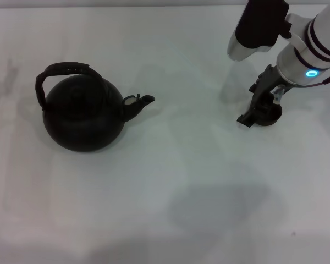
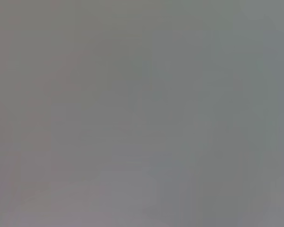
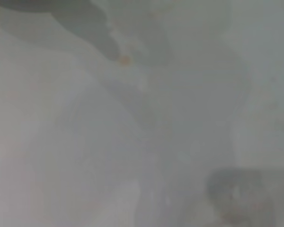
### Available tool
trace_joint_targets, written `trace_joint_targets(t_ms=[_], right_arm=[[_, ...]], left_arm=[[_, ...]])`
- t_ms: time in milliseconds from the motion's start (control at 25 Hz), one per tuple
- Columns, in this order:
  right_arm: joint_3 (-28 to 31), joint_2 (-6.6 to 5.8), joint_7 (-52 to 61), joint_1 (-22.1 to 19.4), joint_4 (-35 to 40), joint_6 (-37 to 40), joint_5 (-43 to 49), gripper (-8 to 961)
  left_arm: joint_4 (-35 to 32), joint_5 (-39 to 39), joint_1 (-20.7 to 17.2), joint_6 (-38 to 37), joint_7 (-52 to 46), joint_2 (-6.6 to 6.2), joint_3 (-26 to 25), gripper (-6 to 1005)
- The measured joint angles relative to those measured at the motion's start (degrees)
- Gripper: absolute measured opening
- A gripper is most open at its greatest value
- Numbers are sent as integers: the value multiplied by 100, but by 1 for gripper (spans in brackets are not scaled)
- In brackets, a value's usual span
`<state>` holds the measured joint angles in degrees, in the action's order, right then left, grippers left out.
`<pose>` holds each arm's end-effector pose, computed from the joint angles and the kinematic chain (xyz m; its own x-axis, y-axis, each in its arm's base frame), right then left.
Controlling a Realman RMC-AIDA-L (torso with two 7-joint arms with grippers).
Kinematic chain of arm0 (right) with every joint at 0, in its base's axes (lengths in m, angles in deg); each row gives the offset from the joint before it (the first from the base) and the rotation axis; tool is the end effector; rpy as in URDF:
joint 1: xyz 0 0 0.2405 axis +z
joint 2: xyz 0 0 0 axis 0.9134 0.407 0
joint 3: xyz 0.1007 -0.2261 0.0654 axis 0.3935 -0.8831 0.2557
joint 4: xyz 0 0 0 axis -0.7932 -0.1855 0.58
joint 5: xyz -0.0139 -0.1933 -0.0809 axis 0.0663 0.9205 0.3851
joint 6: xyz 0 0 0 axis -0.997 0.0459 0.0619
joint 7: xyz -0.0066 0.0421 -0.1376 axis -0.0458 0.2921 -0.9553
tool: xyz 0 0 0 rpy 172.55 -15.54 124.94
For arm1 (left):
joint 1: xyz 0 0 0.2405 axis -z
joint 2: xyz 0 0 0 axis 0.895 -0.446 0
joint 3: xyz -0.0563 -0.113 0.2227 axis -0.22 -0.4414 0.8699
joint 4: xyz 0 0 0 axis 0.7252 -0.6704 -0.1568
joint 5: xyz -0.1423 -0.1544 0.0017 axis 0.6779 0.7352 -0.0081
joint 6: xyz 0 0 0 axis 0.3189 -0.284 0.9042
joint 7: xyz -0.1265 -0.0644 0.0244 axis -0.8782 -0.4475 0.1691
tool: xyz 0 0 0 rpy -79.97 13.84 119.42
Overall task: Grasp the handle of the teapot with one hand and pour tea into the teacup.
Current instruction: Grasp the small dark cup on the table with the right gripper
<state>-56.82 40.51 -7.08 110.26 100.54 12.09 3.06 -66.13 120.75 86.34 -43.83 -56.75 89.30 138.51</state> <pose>0.2043 0.3845 -0.0495 0.7879 -0.4150 0.4549 -0.2451 -0.8891 -0.3865 -0.3722 0.3144 0.0157 0.5690 -0.0160 0.8222 0.8210 0.0665 -0.5670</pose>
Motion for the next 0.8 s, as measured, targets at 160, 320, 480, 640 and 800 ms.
trace_joint_targets(t_ms=[160,320,480,640,800], right_arm=[[-5,-7,7,2,-57,51,34,788],[5,-8,81,2,-66,6,140,781],[21,-15,92,-10,-32,-76,152,774],[31,-21,95,-22,-18,-167,163,768],[34,-29,197,-34,13,-263,224,761]], left_arm=[[0,2,21,6,-3,6,10,890],[-11,2,37,8,-5,6,32,891],[-69,-8,36,8,-8,13,35,891],[-97,-22,31,8,-8,14,36,890],[-145,-30,15,7,-8,15,36,890]])
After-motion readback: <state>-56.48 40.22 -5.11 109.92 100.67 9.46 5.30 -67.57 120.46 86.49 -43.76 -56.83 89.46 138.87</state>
